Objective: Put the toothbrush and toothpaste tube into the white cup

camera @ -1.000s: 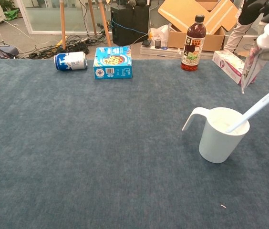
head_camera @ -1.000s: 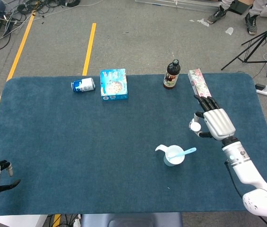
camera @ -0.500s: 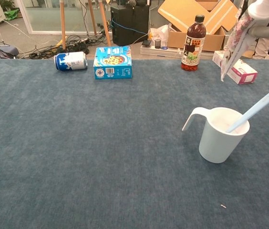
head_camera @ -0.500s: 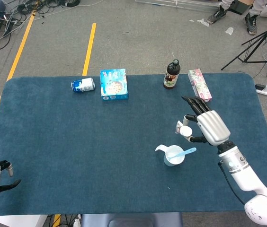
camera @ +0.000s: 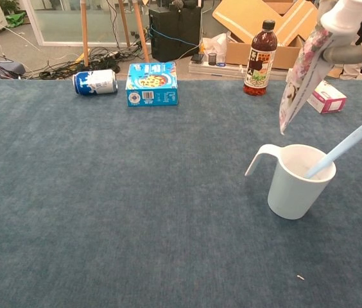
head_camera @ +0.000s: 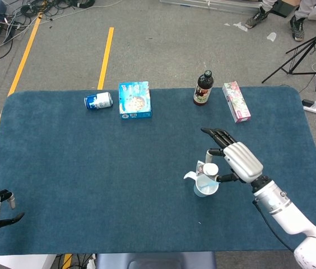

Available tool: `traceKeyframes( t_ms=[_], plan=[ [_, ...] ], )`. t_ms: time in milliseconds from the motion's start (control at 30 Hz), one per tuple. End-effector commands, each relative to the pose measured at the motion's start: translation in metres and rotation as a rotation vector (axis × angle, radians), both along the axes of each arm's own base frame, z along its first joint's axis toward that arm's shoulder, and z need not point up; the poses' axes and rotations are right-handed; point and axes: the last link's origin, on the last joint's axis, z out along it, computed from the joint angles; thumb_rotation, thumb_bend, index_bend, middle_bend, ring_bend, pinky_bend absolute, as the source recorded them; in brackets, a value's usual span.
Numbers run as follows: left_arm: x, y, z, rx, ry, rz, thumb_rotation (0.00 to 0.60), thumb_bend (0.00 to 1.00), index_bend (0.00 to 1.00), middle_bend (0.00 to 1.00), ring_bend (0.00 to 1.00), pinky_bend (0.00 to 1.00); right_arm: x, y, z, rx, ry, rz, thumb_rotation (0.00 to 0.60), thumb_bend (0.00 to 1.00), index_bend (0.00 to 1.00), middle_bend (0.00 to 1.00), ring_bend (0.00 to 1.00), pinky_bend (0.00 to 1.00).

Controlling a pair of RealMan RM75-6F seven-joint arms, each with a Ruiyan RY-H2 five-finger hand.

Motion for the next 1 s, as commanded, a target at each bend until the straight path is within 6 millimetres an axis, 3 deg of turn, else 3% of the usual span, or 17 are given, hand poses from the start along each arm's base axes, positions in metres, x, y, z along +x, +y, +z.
traceKeyframes(
  t_ms=[33, 267, 1000],
  plan=[
    [0.000, 0.000, 0.000, -0.001, 0.002, 0.001, 0.600, 0.00, 0.66, 0.54, 0.44, 0.41, -0.001, 0.005, 0.001, 0.066, -0.001, -0.012, 0.600, 0.22, 0.66, 0.06, 0.00, 0.00],
    [0.000, 0.000, -0.001, -0.001, 0.003, 0.002, 0.600, 0.00, 0.66, 0.54, 0.44, 0.41, -0.008, 0.006, 0.000, 0.155, 0.016, -0.045, 0.600, 0.22, 0.66, 0.06, 0.00, 0.00],
    [-0.001, 0.000, -0.002, -0.005, 0.004, 0.006, 0.600, 0.00, 0.66, 0.54, 0.44, 0.41, -0.029, -0.003, -0.013, 0.200, 0.075, -0.118, 0.600, 0.22, 0.66, 0.06, 0.00, 0.00]
  ],
)
